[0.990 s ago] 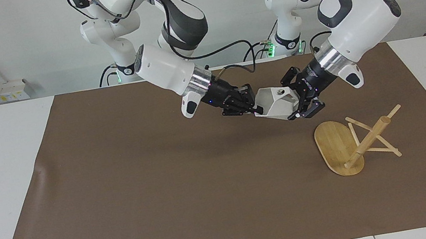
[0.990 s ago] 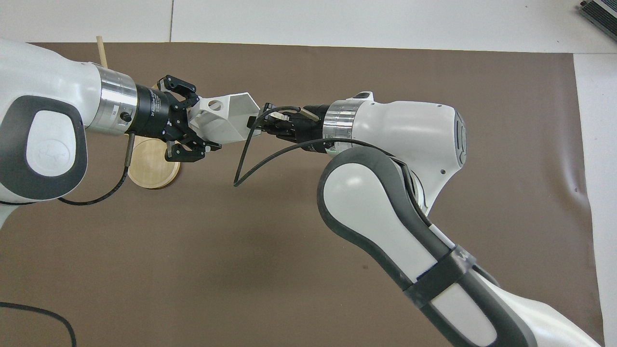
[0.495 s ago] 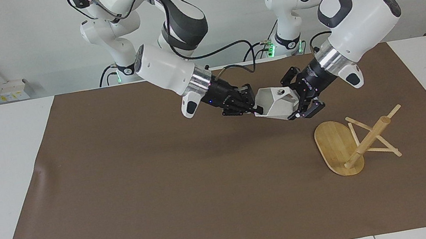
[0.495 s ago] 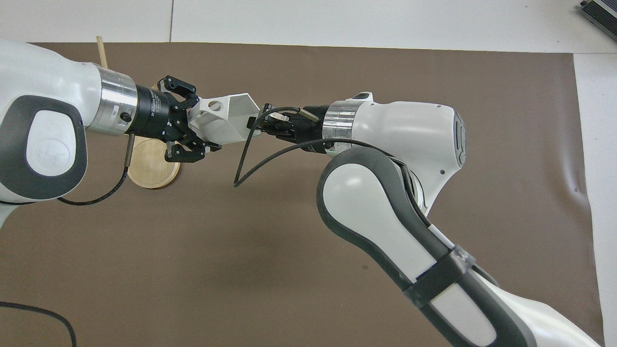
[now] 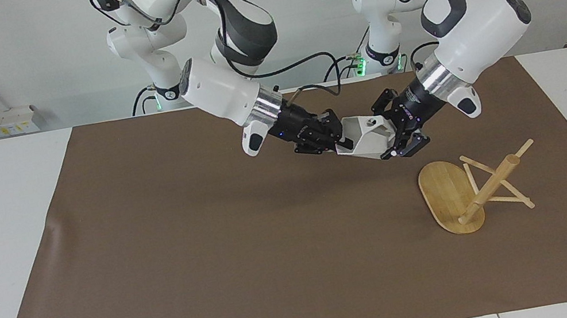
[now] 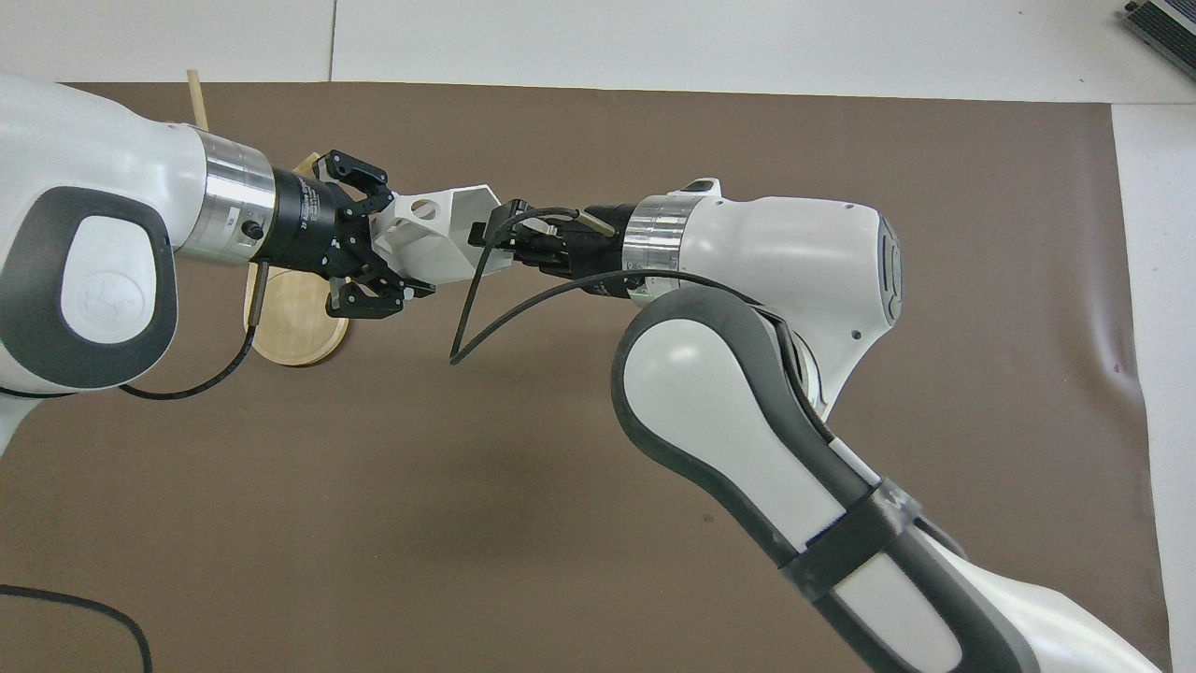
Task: Hang cup on rack
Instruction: 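Close the left gripper on the cup held by the right gripper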
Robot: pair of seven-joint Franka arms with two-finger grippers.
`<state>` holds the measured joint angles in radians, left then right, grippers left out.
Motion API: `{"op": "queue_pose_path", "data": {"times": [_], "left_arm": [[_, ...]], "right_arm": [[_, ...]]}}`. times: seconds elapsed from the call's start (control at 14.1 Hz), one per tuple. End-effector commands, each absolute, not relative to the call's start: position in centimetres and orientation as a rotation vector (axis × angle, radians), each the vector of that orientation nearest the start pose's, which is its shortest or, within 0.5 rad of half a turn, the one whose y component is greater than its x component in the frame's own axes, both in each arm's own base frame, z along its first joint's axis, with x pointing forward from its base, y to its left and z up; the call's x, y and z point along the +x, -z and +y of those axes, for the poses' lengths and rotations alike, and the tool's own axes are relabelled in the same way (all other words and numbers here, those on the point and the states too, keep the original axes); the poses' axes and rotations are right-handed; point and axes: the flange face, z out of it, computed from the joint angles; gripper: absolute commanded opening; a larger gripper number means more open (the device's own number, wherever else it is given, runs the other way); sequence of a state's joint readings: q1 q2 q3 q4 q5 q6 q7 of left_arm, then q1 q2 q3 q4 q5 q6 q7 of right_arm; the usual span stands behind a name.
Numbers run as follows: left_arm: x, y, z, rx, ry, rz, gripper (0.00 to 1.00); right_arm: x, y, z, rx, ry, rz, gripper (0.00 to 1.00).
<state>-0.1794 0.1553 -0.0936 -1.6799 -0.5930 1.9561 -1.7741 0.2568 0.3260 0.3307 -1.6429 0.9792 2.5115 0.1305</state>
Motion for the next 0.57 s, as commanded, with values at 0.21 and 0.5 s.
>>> {"op": "queue_pose_path", "data": {"times": [0.21,0.5], "left_arm": [[59.27,-52.83,-20.24,1.771,0.599,2.028,0.0],[59.31,-52.89,-20.12,1.758,0.597,2.037,0.0]], "right_arm": [[59.34,-49.8,35.62,-2.126,0.177,0.296,1.0],[59.67,-49.67,35.06,-2.135,0.192,0.292,1.0]]}}
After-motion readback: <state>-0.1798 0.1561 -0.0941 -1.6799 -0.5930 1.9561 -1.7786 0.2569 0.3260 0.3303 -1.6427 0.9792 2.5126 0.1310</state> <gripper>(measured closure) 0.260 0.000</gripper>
